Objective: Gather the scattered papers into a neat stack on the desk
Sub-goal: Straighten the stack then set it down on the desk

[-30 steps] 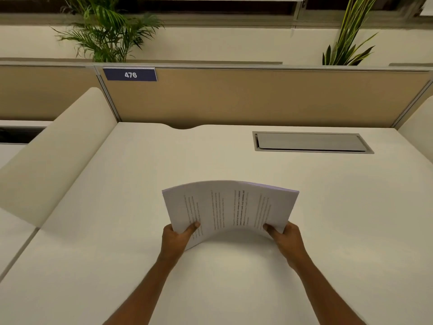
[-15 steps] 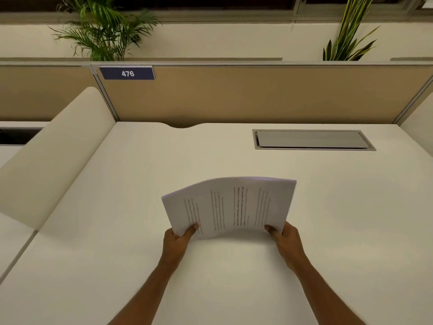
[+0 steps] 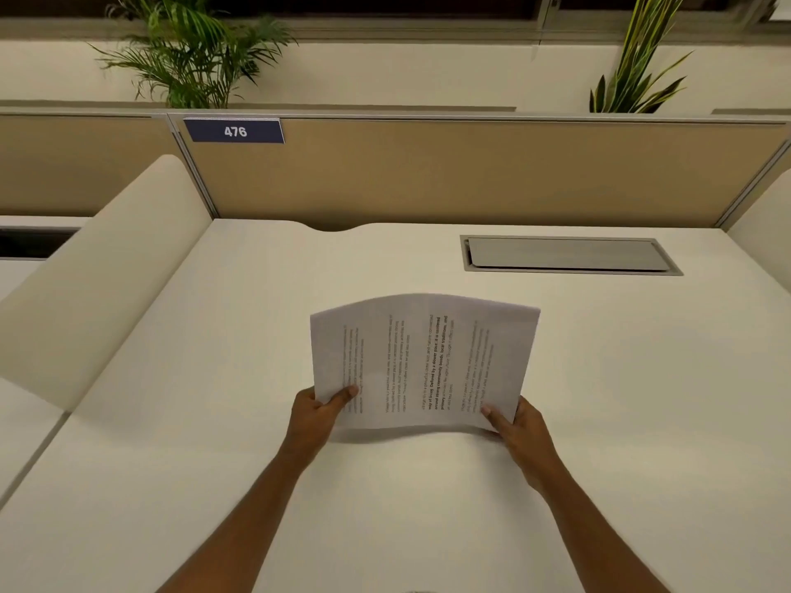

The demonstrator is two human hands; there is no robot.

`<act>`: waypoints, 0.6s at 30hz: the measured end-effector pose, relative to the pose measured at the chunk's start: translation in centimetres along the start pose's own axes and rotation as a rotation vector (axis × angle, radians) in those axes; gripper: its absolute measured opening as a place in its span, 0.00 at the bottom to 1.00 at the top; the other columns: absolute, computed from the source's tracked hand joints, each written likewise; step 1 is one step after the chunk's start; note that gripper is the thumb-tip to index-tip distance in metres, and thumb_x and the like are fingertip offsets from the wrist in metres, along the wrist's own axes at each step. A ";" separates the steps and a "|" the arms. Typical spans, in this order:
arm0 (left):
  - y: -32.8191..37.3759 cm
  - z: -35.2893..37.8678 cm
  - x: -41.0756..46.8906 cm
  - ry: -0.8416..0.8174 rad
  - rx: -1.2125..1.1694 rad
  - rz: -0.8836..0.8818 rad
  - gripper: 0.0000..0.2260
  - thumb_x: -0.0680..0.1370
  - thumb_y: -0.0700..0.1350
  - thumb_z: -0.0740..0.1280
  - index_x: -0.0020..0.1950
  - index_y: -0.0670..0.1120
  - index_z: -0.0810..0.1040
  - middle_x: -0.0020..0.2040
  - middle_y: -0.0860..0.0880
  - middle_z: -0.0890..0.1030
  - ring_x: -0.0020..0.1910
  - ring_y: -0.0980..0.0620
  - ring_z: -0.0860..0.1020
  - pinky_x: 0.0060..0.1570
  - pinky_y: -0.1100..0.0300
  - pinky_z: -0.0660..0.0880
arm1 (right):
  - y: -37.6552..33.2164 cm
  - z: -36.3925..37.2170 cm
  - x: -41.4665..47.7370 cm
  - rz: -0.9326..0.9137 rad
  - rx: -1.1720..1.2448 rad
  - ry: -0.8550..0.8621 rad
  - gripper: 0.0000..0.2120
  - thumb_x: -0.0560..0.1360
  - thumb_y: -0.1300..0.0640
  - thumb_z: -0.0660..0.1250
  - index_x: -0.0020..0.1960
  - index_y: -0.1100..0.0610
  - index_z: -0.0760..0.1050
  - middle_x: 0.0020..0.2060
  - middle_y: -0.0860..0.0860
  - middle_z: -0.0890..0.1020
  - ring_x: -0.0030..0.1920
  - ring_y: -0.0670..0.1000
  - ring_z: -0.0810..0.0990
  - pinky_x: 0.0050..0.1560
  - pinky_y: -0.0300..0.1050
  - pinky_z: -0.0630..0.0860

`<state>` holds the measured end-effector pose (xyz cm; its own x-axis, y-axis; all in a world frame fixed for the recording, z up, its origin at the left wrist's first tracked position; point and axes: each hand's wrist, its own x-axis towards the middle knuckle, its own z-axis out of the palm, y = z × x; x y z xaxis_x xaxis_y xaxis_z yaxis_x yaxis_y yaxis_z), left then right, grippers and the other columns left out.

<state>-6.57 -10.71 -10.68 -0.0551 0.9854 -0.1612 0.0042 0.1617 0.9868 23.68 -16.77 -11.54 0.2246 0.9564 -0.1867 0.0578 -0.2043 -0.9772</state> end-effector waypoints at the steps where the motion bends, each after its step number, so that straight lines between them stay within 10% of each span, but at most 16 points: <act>1: 0.5 -0.2 0.3 -0.027 0.005 0.001 0.07 0.72 0.42 0.74 0.46 0.51 0.82 0.39 0.59 0.87 0.40 0.58 0.85 0.35 0.66 0.80 | -0.3 -0.2 -0.1 -0.010 -0.012 -0.023 0.11 0.76 0.53 0.67 0.59 0.48 0.75 0.50 0.40 0.84 0.51 0.41 0.83 0.45 0.34 0.80; 4: 2.2 -0.9 1.1 -0.096 0.047 -0.017 0.06 0.71 0.43 0.75 0.45 0.50 0.83 0.40 0.58 0.87 0.41 0.56 0.85 0.36 0.66 0.80 | -1.4 -1.2 -0.3 -0.045 -0.009 0.009 0.13 0.77 0.43 0.58 0.55 0.47 0.74 0.49 0.43 0.84 0.49 0.42 0.83 0.42 0.33 0.78; 12: 8.0 -2.6 3.0 -0.361 0.182 -0.070 0.14 0.66 0.44 0.78 0.49 0.43 0.84 0.43 0.49 0.88 0.41 0.50 0.86 0.37 0.61 0.81 | -6.3 -4.6 1.3 -0.140 0.134 0.113 0.11 0.83 0.55 0.51 0.63 0.54 0.68 0.47 0.55 0.80 0.38 0.47 0.83 0.41 0.42 0.80; 18: 11.0 -3.2 3.7 -0.535 0.320 -0.097 0.15 0.68 0.41 0.78 0.53 0.41 0.83 0.49 0.44 0.87 0.46 0.45 0.85 0.43 0.57 0.81 | -9.9 -7.3 1.0 -0.291 -0.398 0.002 0.11 0.82 0.57 0.57 0.62 0.49 0.73 0.51 0.46 0.81 0.49 0.44 0.80 0.50 0.39 0.76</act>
<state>-9.88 -5.43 -0.37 0.4362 0.8426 -0.3160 0.3273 0.1786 0.9279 30.42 -15.29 -1.30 0.1461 0.9852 0.0893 0.4854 0.0073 -0.8743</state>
